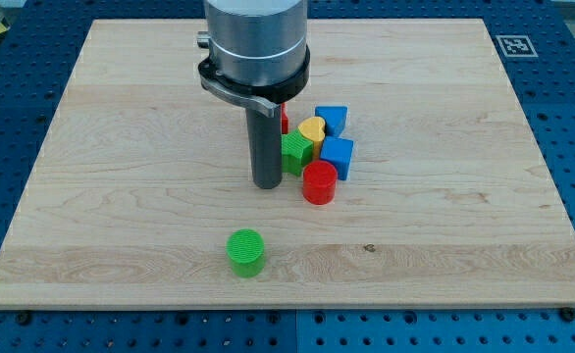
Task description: Push the red circle below to the blue cube
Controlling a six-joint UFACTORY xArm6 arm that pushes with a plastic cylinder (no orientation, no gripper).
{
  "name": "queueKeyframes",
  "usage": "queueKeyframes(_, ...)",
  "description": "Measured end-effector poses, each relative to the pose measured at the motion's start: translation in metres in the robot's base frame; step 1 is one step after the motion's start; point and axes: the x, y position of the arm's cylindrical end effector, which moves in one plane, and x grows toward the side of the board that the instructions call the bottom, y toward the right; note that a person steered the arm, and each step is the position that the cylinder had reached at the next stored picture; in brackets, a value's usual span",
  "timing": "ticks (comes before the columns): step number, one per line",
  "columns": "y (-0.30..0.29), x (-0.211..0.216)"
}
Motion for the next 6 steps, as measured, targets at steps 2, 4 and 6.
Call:
queueKeyframes(2, 0.01, 0.029)
queueKeyframes(4, 0.064, 0.029)
queueKeyframes(6, 0.092, 0.026)
